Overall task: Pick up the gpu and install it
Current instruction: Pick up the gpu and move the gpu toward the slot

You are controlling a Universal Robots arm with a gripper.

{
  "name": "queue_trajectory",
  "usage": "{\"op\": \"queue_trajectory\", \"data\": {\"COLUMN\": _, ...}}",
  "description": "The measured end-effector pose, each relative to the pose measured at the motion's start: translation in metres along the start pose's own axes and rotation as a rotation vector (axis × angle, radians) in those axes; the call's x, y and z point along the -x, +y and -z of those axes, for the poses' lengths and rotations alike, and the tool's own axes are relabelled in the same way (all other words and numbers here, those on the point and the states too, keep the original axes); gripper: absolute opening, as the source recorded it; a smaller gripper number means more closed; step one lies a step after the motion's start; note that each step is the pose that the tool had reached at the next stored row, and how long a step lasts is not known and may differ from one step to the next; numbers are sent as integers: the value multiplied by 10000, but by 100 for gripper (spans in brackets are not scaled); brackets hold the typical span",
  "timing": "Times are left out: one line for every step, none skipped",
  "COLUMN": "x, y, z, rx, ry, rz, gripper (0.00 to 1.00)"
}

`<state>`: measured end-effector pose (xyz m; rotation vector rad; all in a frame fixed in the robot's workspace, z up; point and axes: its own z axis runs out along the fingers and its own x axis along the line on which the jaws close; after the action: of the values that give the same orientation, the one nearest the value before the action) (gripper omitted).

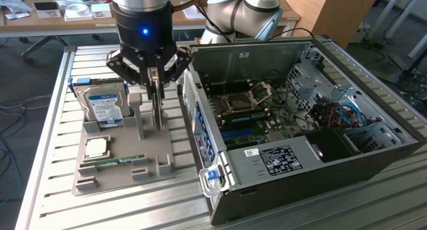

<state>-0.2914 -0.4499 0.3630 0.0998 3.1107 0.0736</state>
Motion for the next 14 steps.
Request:
{"op": "queue_trajectory", "data": {"x": 1, "y": 1, "z": 11, "rx": 1, "ry": -3, "rz": 0, "gripper": 27}}
{"op": "queue_trajectory", "data": {"x": 1, "y": 1, "z": 23, "rx": 2, "ry": -4, "rz": 0, "gripper": 27}}
{"op": "queue_trajectory", "data": {"x": 1, "y": 2, "z": 34, "rx": 1, "ry": -5, "rz": 0, "gripper": 27}}
{"op": "queue_trajectory", "data": {"x": 1, "y": 2, "z": 43, "rx": 2, "ry": -7, "rz": 0, "gripper": 27}}
{"op": "queue_trajectory", "data": {"x": 2, "y": 2, "z": 53, "rx": 2, "ry": -8, "rz": 1, "gripper": 27}}
{"op": "queue_trajectory", "data": {"x": 2, "y": 3, "z": 62, "rx": 1, "ry": -10, "rz": 0, "gripper": 27}}
{"op": "queue_trajectory", "data": {"x": 2, "y": 3, "z": 69, "rx": 2, "ry": -12, "rz": 1, "gripper": 27}}
{"op": "queue_trajectory", "data": {"x": 2, "y": 4, "z": 77, "rx": 2, "ry": -14, "rz": 0, "gripper": 27}}
{"op": "queue_trajectory", "data": {"x": 3, "y": 4, "z": 86, "rx": 2, "ry": -16, "rz": 1, "gripper": 27}}
{"op": "queue_trajectory", "data": {"x": 3, "y": 5, "z": 99, "rx": 2, "ry": -17, "rz": 1, "gripper": 27}}
{"op": "queue_trajectory", "data": {"x": 3, "y": 6, "z": 114, "rx": 1, "ry": -17, "rz": 1, "gripper": 27}}
{"op": "queue_trajectory", "data": {"x": 4, "y": 6, "z": 129, "rx": 2, "ry": -19, "rz": 1, "gripper": 27}}
{"op": "queue_trajectory", "data": {"x": 4, "y": 7, "z": 149, "rx": 3, "ry": -19, "rz": 1, "gripper": 27}}
{"op": "queue_trajectory", "data": {"x": 5, "y": 8, "z": 168, "rx": 2, "ry": -19, "rz": 1, "gripper": 27}}
